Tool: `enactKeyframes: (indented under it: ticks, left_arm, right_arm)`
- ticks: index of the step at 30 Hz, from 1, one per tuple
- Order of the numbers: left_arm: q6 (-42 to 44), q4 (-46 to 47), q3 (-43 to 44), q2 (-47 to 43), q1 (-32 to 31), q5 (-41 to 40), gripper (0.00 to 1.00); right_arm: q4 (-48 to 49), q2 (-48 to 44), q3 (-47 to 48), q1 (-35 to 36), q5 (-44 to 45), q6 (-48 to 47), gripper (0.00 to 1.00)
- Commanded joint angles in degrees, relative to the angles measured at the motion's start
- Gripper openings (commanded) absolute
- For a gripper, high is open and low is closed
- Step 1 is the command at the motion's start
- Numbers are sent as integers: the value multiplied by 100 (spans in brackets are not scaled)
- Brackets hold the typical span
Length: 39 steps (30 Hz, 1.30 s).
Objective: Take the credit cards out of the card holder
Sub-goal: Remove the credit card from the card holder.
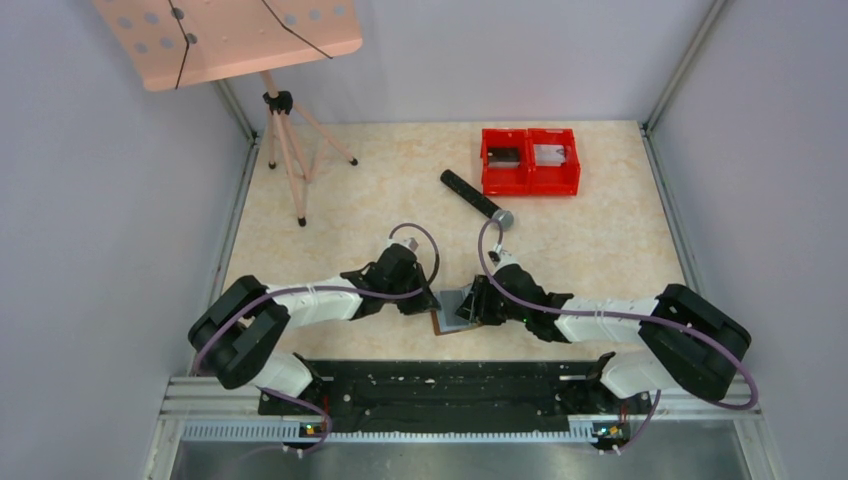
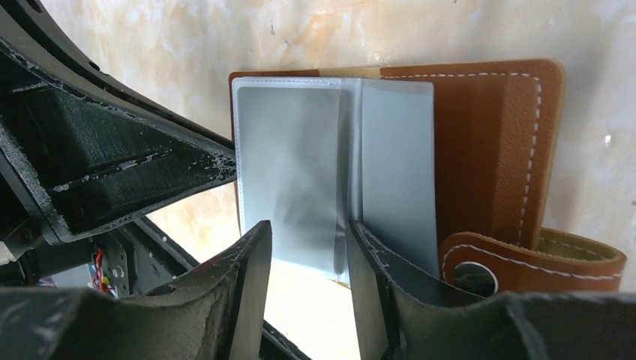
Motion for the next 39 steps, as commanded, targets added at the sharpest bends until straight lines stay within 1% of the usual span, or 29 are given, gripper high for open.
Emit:
enactKeyframes:
  ticks: [1, 6, 17, 27, 30, 34, 39]
  left_arm:
    - [50, 220, 222, 40, -100, 145, 12]
    - [66, 209, 295, 39, -122, 164, 12]
    - [99, 260, 442, 142, -205, 286, 12]
    - [92, 362, 444, 131, -296, 349, 12]
    - [86, 423, 417, 113, -314, 383, 12]
    - [77, 557, 382, 117, -339, 489, 12]
    - [64, 745, 309, 48, -356, 576, 12]
  right_arm:
    - [-13, 26, -15, -20, -67, -151, 45]
    - [74, 116, 31, 3, -174, -209, 54]
    - [27, 201, 161, 72, -163, -260, 63]
    - [-64, 245, 283, 82, -102, -280, 67]
    - [-96, 263, 323, 91, -90, -277, 72]
    - [-110, 270, 343, 83, -71, -269, 75]
    - [-185, 272, 381, 105, -23, -268, 76]
